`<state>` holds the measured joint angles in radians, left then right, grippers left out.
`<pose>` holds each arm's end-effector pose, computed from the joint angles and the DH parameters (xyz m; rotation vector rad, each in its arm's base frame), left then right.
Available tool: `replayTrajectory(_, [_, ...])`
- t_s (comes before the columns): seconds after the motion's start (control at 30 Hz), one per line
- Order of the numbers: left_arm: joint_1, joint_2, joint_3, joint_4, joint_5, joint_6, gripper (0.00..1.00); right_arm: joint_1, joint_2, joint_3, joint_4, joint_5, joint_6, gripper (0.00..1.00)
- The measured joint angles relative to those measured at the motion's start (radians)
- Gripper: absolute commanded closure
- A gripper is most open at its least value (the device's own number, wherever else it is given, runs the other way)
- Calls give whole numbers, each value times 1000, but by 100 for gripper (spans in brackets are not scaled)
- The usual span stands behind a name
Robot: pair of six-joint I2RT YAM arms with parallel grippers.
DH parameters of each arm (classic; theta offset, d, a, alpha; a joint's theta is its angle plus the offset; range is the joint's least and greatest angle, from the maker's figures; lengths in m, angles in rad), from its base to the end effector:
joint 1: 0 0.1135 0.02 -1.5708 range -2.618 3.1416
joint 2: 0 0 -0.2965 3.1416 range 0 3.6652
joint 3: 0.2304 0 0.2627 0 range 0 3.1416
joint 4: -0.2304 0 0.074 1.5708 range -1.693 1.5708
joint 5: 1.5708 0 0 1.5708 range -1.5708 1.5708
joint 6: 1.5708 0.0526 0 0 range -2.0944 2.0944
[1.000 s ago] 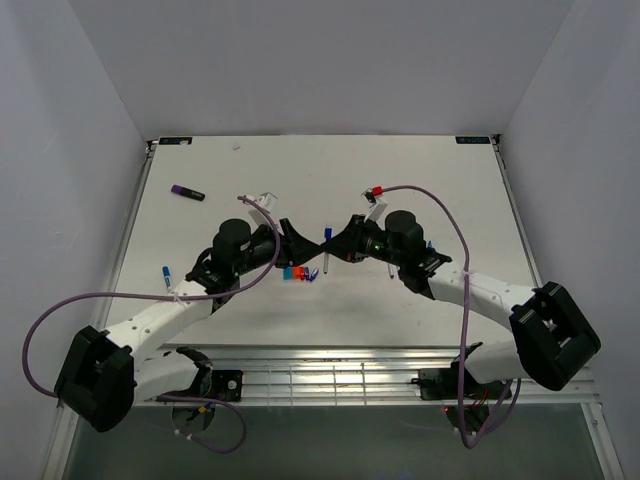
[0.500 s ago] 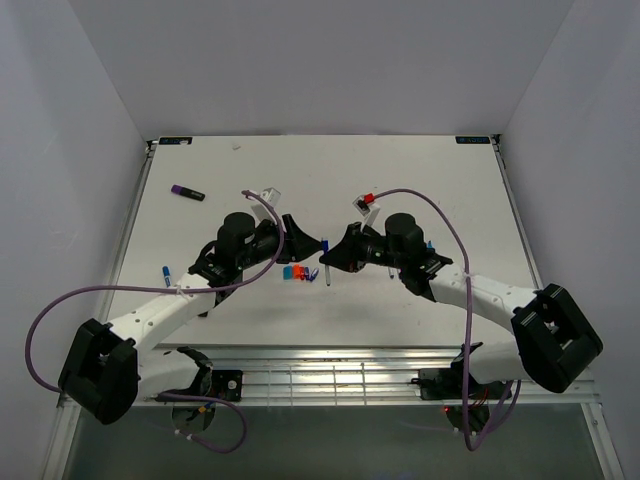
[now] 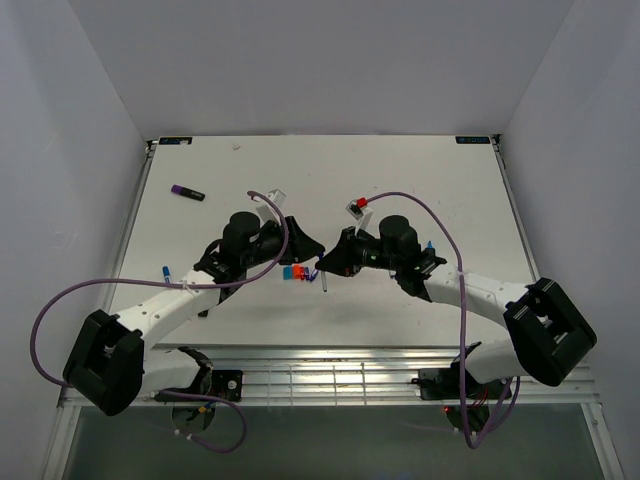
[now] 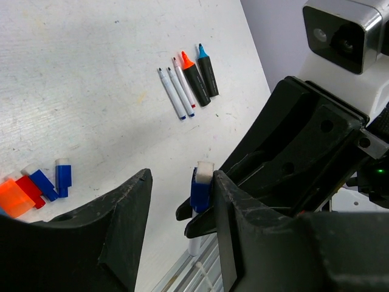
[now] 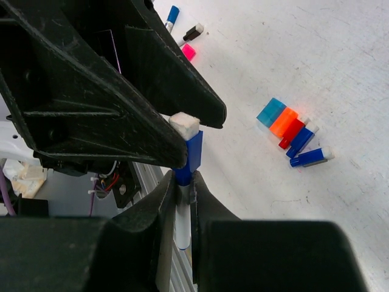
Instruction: Open the pen caps
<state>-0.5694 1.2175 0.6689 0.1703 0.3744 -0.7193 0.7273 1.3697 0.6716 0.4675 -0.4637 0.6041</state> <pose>0.2265 -0.1678 0.2641 0.1123 2.1217 -1.1782 0.2182 0.2257 0.2579 -0.4873 1.9362 1.3249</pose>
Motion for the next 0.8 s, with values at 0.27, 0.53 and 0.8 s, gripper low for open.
replayTrajectory(0.27, [-14, 5, 0, 27, 6, -16, 65, 3, 8, 2, 16, 0, 8, 92])
replayTrajectory(0.53, [-19, 10, 0, 32, 9, -24, 98, 6, 23, 2, 28, 10, 16, 76])
replayTrajectory(0.8, [-22, 11, 13, -10, -8, -45, 100, 8, 20, -5, 30, 17, -4, 67])
